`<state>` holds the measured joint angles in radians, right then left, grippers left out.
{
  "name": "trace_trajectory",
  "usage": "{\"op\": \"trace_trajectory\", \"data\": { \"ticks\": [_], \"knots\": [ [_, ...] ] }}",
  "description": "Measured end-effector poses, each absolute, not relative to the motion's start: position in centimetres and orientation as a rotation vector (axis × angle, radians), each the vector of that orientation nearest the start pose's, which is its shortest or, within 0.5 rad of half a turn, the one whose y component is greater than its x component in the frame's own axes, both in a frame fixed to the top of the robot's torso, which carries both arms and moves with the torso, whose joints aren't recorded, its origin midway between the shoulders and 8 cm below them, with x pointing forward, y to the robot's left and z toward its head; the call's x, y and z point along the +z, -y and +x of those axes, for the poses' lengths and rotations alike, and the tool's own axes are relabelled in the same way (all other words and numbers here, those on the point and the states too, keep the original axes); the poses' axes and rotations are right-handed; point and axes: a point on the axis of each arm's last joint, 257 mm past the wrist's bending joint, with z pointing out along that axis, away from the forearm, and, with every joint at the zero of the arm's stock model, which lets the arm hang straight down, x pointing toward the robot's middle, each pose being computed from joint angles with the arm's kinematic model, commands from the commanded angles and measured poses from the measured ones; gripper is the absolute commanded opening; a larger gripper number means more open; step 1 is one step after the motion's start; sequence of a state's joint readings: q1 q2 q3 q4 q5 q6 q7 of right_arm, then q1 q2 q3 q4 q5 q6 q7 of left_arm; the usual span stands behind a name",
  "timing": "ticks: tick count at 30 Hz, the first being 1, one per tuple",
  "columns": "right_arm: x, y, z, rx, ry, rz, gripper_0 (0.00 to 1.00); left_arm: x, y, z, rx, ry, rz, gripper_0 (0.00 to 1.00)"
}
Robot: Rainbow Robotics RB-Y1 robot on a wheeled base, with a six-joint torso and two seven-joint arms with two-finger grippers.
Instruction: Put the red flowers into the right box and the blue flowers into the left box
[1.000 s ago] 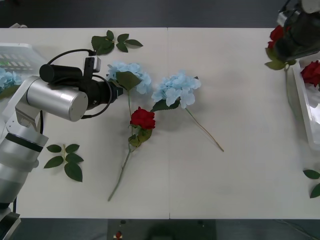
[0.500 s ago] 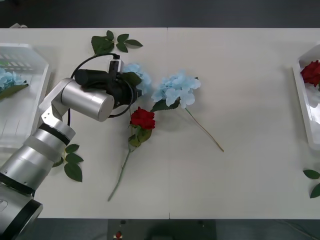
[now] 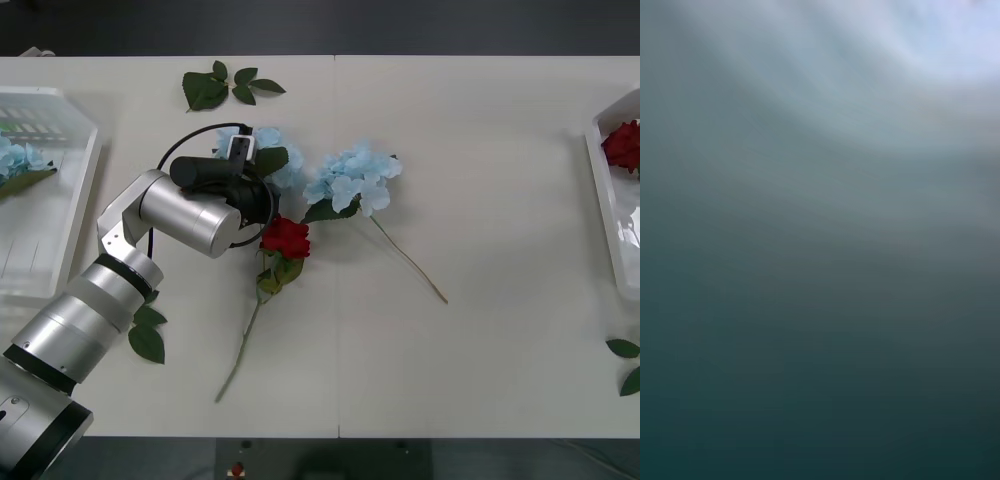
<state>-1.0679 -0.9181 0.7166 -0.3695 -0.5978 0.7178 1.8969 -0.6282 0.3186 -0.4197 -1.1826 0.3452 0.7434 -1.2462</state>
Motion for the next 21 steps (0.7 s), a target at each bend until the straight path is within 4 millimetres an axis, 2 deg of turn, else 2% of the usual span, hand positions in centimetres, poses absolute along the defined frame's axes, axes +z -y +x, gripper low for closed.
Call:
{"op": "trace_trajectory", "data": {
  "ticks": [2,3,4,5,7,9,12,18,21],
  "knots": [
    [-15.9,65.5,58.2,-1.052,-2.425,-0.349,0.00,-29.3,-11.9,61.7,-0.189,-2.237,0.231,0.00],
    [-16.1,65.5,58.0,-1.051,-2.430,-0.349,0.05,-29.3,-12.0,61.8,-0.188,-2.237,0.229,0.00],
    [-16.3,65.5,57.9,-1.049,-2.434,-0.347,0.17,-29.2,-12.2,61.8,-0.185,-2.240,0.223,0.00],
    [-16.3,65.5,57.9,-1.044,-2.435,-0.341,0.25,-29.1,-12.8,61.8,-0.176,-2.248,0.215,0.00],
    [-16.3,65.5,58.0,-1.028,-2.435,-0.324,0.53,-28.5,-14.2,61.6,-0.146,-2.279,0.199,0.00],
    [-16.2,65.4,58.0,-1.009,-2.435,-0.303,0.73,-26.9,-16.0,61.4,-0.108,-2.299,0.189,0.00],
    [-16.4,65.3,57.7,-0.987,-2.455,-0.274,0.84,-22.9,-18.7,61.0,-0.047,-2.300,0.179,0.00],
    [-16.8,65.0,57.3,-0.948,-2.485,-0.239,0.93,-14.5,-24.8,60.3,0.004,-2.254,0.137,0.00],
    [-17.7,62.9,57.4,-0.827,-2.529,-0.202,0.95,-10.1,-29.0,60.7,0.023,-2.186,0.146,0.00]
  ]
}}
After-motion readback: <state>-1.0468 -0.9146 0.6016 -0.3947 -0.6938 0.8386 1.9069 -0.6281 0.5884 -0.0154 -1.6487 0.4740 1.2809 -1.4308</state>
